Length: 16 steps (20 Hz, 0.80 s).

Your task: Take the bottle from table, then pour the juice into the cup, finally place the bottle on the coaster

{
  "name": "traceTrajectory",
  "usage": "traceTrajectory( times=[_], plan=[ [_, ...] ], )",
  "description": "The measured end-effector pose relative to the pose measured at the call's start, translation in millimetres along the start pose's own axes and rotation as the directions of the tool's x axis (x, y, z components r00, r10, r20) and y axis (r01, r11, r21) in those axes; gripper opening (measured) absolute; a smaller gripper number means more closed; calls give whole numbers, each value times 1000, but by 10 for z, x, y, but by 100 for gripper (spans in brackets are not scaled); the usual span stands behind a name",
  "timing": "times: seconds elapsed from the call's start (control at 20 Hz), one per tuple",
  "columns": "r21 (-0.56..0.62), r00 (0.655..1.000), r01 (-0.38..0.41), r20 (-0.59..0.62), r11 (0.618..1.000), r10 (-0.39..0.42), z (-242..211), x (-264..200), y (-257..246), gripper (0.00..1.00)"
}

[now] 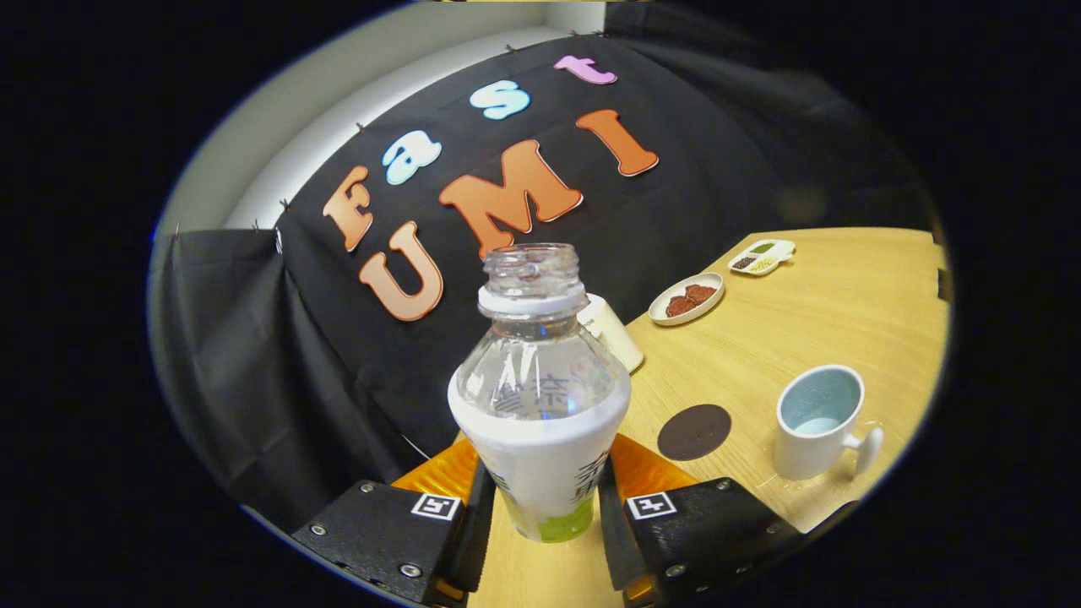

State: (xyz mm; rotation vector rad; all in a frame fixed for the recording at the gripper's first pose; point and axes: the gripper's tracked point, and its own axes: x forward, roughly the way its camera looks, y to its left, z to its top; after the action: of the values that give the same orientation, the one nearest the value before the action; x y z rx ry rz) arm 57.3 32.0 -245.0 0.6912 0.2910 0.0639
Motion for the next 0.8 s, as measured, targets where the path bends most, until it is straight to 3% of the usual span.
traceTrajectory(
  times=[0.35,0.8],
  plan=[
    [258,998,-55,42,965,46,239,63,136,57],
    [580,989,-138,119,803,83,476,96,162,57]
  ],
)
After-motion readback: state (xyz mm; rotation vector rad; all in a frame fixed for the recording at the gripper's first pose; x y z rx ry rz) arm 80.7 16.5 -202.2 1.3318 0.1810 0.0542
